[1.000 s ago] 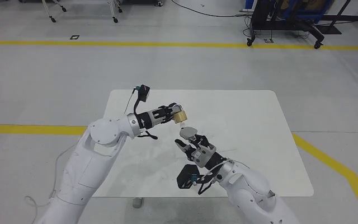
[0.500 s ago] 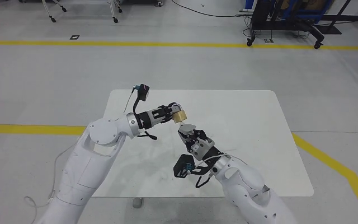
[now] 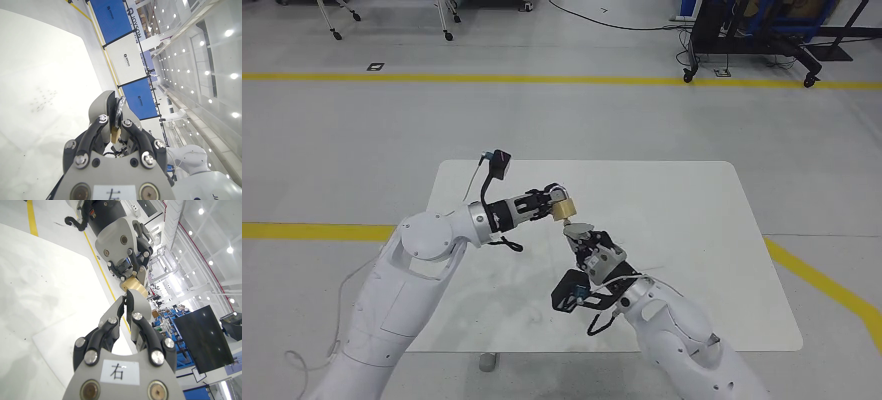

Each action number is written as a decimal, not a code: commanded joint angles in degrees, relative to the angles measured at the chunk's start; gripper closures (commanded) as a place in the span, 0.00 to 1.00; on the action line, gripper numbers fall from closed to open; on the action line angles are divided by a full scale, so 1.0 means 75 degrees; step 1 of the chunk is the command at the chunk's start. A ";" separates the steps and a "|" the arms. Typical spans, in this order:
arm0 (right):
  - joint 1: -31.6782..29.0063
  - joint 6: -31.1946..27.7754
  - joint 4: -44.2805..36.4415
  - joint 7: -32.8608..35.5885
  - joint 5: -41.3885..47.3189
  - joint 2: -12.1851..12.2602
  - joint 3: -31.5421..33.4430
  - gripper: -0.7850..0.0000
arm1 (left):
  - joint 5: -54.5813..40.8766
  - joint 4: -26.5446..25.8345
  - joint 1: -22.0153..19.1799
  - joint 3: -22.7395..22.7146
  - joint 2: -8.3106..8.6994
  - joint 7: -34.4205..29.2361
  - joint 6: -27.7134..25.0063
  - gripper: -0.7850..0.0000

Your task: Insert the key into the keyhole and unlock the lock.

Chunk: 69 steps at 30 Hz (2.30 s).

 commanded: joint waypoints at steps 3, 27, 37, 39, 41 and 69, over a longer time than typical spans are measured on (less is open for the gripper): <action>0.0007 -0.0074 0.0086 -0.0079 0.1004 -0.0026 0.0218 1.00 | -0.0007 0.0003 -0.0014 0.0020 -0.0005 -0.0021 -0.0091 1.00; 0.0474 -0.2158 0.1271 -0.1749 0.5662 -0.0021 0.1154 0.77 | -0.0060 0.0254 0.0139 -0.0193 -0.0018 0.0518 -0.0866 1.00; -0.0909 -0.0668 -0.0276 -0.1183 0.3998 0.0142 0.2088 0.00 | 0.0998 0.0682 -0.0590 0.0417 -0.0072 0.0238 0.0536 1.00; -0.1372 -0.0294 -0.0626 -0.1179 0.3743 0.0174 0.2414 0.00 | 0.1620 0.0803 -0.0784 0.0780 -0.0095 0.0017 0.0669 1.00; -0.1979 0.0261 -0.1040 -0.1108 0.3319 0.0202 0.2776 0.00 | 0.2398 0.0932 -0.1093 0.1259 -0.0149 -0.0129 0.0788 1.00; -0.2188 0.0450 -0.1182 -0.1085 0.3222 0.0205 0.2862 0.00 | 0.2350 0.5737 -0.3884 0.4537 -0.2210 -0.0374 0.0382 0.00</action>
